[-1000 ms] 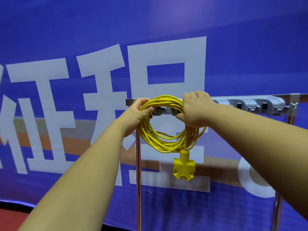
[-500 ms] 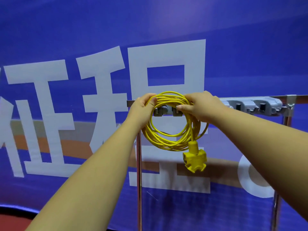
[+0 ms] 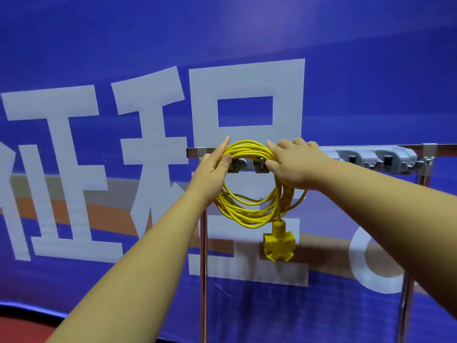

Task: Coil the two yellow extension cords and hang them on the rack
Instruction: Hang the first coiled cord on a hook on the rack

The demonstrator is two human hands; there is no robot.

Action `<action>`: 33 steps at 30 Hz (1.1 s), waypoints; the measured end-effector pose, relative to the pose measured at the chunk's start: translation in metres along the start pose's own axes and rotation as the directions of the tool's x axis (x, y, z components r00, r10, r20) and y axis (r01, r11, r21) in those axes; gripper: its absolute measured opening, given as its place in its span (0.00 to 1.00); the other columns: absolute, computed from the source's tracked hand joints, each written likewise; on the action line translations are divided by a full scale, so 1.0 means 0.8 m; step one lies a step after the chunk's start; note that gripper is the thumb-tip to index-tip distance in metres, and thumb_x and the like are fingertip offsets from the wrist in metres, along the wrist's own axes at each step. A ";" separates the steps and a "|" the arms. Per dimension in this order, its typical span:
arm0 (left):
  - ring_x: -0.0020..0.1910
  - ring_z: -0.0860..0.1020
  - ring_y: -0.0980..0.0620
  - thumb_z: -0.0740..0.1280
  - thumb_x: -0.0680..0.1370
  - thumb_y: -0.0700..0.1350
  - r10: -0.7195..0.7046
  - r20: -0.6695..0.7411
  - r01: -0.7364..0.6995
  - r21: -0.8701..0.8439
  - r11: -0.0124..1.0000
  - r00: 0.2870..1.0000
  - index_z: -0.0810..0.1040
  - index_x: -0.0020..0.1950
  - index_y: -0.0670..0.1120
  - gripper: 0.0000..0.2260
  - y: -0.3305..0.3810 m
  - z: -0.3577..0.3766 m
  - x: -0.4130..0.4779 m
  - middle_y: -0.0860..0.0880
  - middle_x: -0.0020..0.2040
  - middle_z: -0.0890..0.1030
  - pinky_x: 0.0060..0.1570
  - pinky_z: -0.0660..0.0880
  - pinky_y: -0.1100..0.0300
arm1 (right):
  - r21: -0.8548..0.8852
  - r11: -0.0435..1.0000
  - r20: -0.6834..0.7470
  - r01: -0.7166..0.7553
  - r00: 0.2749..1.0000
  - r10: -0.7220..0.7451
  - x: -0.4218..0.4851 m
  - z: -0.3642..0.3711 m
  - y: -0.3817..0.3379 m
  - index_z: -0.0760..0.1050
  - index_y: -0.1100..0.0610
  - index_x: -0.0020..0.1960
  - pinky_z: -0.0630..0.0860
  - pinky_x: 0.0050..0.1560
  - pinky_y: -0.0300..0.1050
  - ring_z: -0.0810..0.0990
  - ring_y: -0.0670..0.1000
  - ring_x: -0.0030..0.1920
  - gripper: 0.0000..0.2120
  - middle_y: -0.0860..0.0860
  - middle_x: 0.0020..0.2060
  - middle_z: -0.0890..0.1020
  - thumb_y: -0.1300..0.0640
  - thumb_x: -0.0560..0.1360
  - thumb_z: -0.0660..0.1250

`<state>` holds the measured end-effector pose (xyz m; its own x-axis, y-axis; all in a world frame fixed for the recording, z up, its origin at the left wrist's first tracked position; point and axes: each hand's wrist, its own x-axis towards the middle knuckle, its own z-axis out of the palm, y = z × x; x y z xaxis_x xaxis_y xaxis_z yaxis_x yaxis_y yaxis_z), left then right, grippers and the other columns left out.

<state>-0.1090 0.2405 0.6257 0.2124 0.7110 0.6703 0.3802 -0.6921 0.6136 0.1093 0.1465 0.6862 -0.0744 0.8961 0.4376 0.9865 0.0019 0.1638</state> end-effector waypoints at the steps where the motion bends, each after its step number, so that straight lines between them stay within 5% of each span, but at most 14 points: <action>1: 0.72 0.70 0.49 0.53 0.87 0.61 -0.018 0.005 0.018 -0.038 0.999 1.000 0.60 0.80 0.70 0.20 0.000 -0.002 0.000 0.50 0.71 0.72 0.68 0.69 0.51 | 0.058 0.998 0.023 -0.022 1.000 0.021 0.003 -0.005 -0.001 0.68 0.47 0.79 0.67 0.70 0.65 0.71 0.63 0.72 0.25 0.55 0.72 0.75 0.39 0.87 0.52; 3: 0.75 0.69 0.47 0.56 0.87 0.60 -0.045 0.023 0.047 -0.080 0.996 0.999 0.62 0.77 0.73 0.19 -0.001 -0.009 0.001 0.50 0.74 0.72 0.73 0.69 0.44 | 0.231 0.971 0.024 -0.059 0.998 0.055 0.009 -0.011 -0.001 0.81 0.46 0.56 0.77 0.62 0.63 0.80 0.60 0.58 0.14 0.53 0.52 0.83 0.41 0.83 0.61; 5: 0.73 0.72 0.47 0.56 0.87 0.57 -0.042 0.031 0.043 -0.034 0.998 0.999 0.61 0.78 0.72 0.20 -0.002 -0.012 0.002 0.50 0.73 0.73 0.70 0.72 0.48 | 0.345 0.937 -0.020 -0.061 0.997 0.073 0.014 -0.011 0.000 0.82 0.47 0.48 0.82 0.56 0.62 0.83 0.55 0.47 0.11 0.50 0.41 0.84 0.41 0.79 0.66; 8: 0.56 0.77 0.50 0.53 0.89 0.54 0.001 0.033 -0.006 0.142 0.990 0.999 0.53 0.82 0.69 0.23 0.000 -0.010 -0.002 0.48 0.62 0.74 0.49 0.74 0.63 | 0.386 0.920 -0.015 -0.076 0.996 0.088 0.013 -0.007 -0.001 0.82 0.43 0.58 0.83 0.56 0.62 0.82 0.56 0.51 0.13 0.50 0.46 0.85 0.39 0.78 0.68; 10: 0.49 0.76 0.52 0.51 0.89 0.53 0.015 0.037 -0.023 0.214 0.977 0.999 0.48 0.83 0.67 0.24 0.002 -0.008 -0.007 0.48 0.57 0.72 0.44 0.72 0.64 | 0.393 0.917 -0.031 -0.070 0.996 0.089 0.010 -0.003 0.000 0.79 0.42 0.65 0.82 0.58 0.64 0.80 0.58 0.56 0.18 0.50 0.50 0.85 0.36 0.79 0.66; 15: 0.63 0.71 0.56 0.49 0.88 0.57 0.002 0.063 -0.013 0.161 0.987 0.998 0.50 0.84 0.62 0.24 0.007 -0.014 -0.011 0.55 0.67 0.67 0.59 0.69 0.59 | 0.355 0.935 -0.107 -0.011 0.993 0.053 0.000 0.005 0.008 0.80 0.43 0.67 0.80 0.60 0.63 0.78 0.58 0.58 0.24 0.52 0.55 0.82 0.31 0.77 0.69; 21: 0.75 0.68 0.52 0.58 0.87 0.54 -0.004 0.032 0.001 0.088 0.996 0.999 0.60 0.84 0.57 0.24 0.014 -0.026 -0.008 0.50 0.79 0.66 0.65 0.68 0.58 | 0.197 0.980 -0.181 -0.009 0.983 0.045 -0.007 0.010 -0.001 0.79 0.48 0.60 0.78 0.55 0.57 0.75 0.54 0.55 0.23 0.52 0.54 0.78 0.31 0.77 0.67; 25: 0.70 0.73 0.51 0.62 0.86 0.55 -0.021 0.001 0.021 0.027 0.999 1.000 0.68 0.79 0.58 0.21 0.016 -0.028 -0.012 0.51 0.75 0.71 0.62 0.74 0.56 | 0.173 0.985 -0.189 -0.009 0.981 0.042 -0.011 0.011 -0.005 0.76 0.48 0.65 0.73 0.55 0.54 0.74 0.55 0.58 0.27 0.52 0.57 0.78 0.30 0.77 0.67; 29: 0.58 0.79 0.51 0.65 0.84 0.53 0.009 -0.082 -0.002 0.089 0.996 0.997 0.75 0.70 0.56 0.14 0.022 -0.028 -0.013 0.51 0.66 0.77 0.49 0.79 0.60 | 0.111 0.994 -0.179 -0.005 0.983 0.025 -0.018 0.007 -0.006 0.75 0.47 0.69 0.74 0.59 0.57 0.75 0.58 0.62 0.27 0.51 0.60 0.80 0.31 0.78 0.67; 33: 0.54 0.78 0.50 0.64 0.85 0.52 0.136 -0.083 -0.099 0.350 0.932 0.987 0.74 0.68 0.55 0.12 0.032 -0.028 -0.015 0.50 0.62 0.75 0.49 0.81 0.53 | 0.062 0.998 -0.215 -0.024 0.976 0.037 -0.020 0.002 -0.015 0.77 0.48 0.54 0.78 0.54 0.58 0.78 0.56 0.51 0.14 0.49 0.48 0.80 0.38 0.80 0.64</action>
<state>-0.1221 0.2111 0.6427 0.1867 0.5976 0.7798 0.6480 -0.6715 0.3595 0.0988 0.1329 0.6760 -0.0674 0.7790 0.6234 0.9952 0.0079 0.0978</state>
